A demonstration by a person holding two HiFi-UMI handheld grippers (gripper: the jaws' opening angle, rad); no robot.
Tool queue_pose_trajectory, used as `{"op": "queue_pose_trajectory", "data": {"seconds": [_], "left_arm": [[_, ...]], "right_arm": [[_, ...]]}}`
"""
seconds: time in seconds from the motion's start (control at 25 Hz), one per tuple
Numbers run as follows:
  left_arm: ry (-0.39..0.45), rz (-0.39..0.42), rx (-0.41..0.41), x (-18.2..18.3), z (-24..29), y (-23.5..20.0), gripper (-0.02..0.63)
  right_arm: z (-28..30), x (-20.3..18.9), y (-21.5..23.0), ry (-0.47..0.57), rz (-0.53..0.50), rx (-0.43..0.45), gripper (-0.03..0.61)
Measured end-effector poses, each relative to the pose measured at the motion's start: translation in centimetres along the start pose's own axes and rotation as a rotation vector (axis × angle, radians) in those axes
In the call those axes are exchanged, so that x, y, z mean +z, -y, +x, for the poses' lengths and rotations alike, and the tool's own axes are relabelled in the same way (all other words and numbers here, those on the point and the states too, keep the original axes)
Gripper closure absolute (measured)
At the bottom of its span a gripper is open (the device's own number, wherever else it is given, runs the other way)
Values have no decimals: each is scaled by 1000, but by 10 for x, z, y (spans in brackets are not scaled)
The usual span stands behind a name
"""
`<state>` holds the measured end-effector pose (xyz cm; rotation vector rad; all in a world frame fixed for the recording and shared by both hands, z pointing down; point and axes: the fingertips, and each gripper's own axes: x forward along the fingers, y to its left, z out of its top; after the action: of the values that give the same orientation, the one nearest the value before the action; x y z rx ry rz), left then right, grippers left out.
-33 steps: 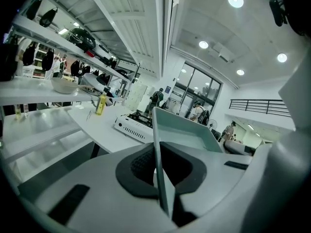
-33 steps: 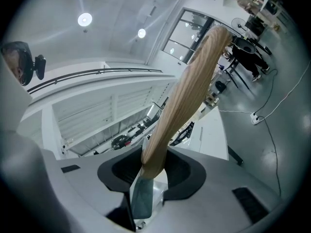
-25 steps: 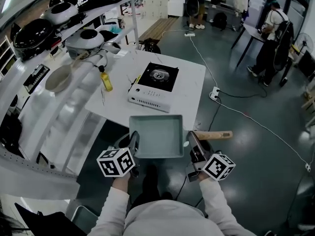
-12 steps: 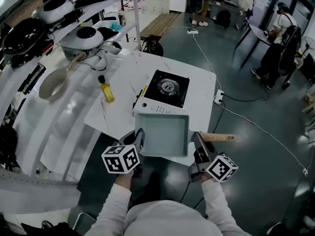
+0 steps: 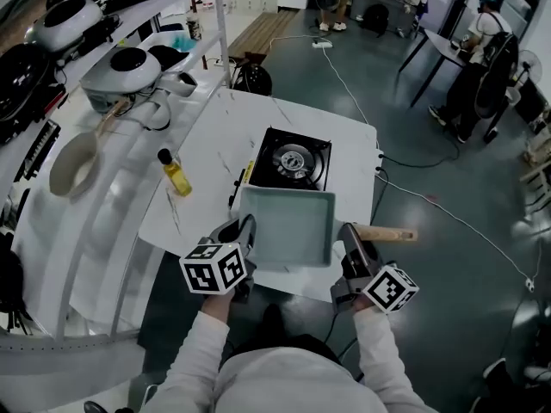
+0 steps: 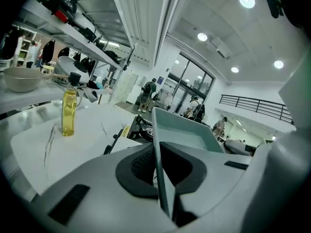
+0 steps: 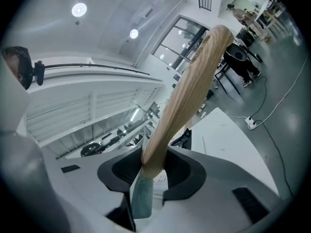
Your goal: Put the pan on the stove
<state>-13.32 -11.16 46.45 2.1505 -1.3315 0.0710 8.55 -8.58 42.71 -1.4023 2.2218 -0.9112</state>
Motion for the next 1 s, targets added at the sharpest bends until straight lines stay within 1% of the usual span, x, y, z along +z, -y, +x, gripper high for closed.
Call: {"op": "queue_pose_trajectory", "data": {"seconds": [0.2, 0.4, 0.52, 0.76, 0.88, 1.0], "left_arm": [[-17, 15, -14, 9, 19, -7, 586], [-23, 23, -20, 16, 35, -6, 586], [-22, 30, -22, 24, 46, -9, 586], [-28, 33, -18, 40, 73, -16, 586], [-35, 39, -10, 48, 88, -18, 586], [-37, 38, 0, 55, 106, -22, 586]], "right_arm": [[12, -2, 12, 1, 40, -35, 422], [21, 6, 19, 7, 40, -30, 422], [32, 10, 25, 2, 51, -52, 422], [59, 25, 42, -8, 8, -55, 422], [73, 31, 48, -11, 52, -68, 422], [88, 36, 62, -27, 51, -68, 422]]}}
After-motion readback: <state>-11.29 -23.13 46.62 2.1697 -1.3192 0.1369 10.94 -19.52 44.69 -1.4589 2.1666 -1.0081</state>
